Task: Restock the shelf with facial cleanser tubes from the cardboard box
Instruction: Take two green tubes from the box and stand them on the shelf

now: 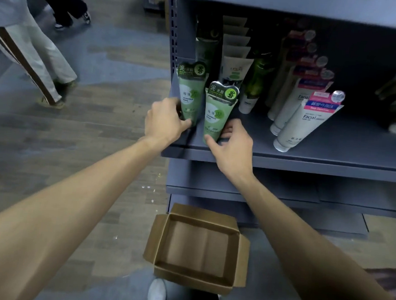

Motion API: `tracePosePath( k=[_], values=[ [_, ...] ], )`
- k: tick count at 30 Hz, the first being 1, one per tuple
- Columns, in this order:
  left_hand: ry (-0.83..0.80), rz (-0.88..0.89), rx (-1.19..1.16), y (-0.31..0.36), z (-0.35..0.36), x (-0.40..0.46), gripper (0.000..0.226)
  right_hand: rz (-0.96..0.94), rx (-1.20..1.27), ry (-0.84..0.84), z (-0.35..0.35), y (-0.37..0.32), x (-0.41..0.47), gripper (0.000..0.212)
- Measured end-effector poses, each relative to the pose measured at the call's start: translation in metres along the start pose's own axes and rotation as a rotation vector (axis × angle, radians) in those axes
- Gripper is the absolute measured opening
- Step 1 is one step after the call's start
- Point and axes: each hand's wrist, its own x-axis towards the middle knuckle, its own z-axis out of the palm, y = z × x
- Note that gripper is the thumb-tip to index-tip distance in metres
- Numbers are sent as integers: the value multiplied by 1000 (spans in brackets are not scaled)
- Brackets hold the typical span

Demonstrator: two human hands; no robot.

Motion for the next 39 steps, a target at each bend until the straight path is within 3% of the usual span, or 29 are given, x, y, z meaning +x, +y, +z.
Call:
tracePosePath(
  k=[10, 30, 39],
  values=[
    [10, -54, -15, 32, 17, 52, 22, -41, -32, -41, 0, 10, 7, 32],
    [30, -19, 11, 40, 23, 68, 23, -8, 26, -43, 3, 5, 6, 30],
    [-31, 3, 101, 9, 7, 63, 46, 34, 22, -6, 9, -5, 6, 29]
  ],
)
